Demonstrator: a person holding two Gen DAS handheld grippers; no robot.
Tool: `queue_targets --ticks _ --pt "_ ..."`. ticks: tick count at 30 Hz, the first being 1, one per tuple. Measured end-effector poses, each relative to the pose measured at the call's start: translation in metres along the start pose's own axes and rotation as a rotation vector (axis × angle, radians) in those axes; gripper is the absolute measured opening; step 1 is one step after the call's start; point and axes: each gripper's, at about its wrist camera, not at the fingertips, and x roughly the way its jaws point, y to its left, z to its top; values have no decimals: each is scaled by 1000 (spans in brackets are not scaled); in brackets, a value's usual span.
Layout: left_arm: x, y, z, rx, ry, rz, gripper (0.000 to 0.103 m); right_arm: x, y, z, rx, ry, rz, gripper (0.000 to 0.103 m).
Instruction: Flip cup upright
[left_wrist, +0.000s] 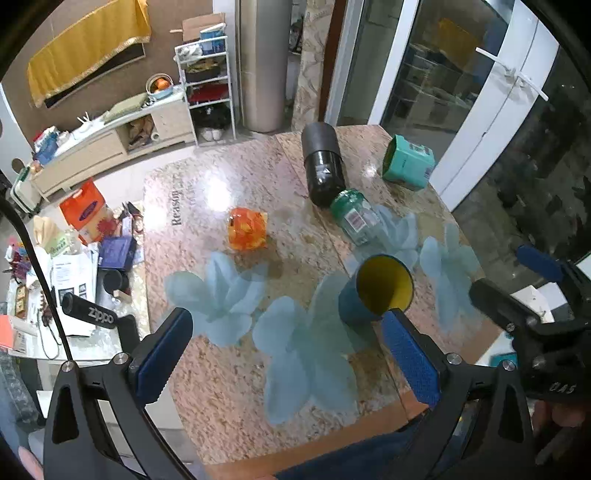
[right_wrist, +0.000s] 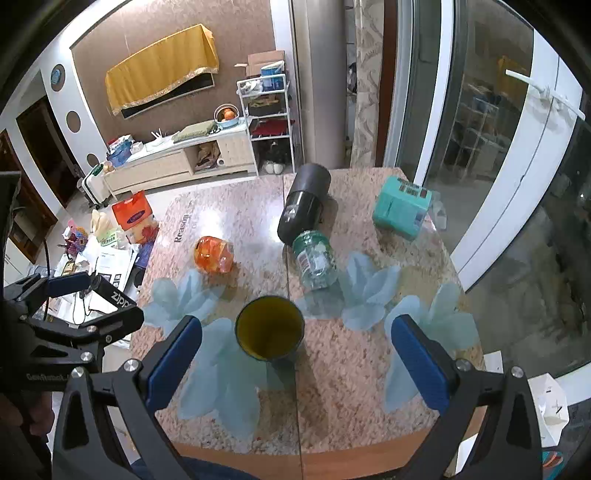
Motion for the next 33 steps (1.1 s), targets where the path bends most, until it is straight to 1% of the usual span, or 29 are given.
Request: queue_targets --ticks 3,7,10,14,33 --pt "-1 -4 1 9 -6 -11 103 -1 1 2 -4 -7 2 103" --pt "0 -4 0 -13 -8 -20 103 -1 2 3 -10 -15 -5 103" --pt "0 -4 -1 -8 -8 -14 103 0 2 3 -16 -17 -24 103" --pt "-2 -4 -1 -1 -14 0 103 1 2 -1 -10 -13 -18 103" --pt "-2 -5 -2 4 -17 -6 103 -3 5 -3 -6 -17 -20 103"
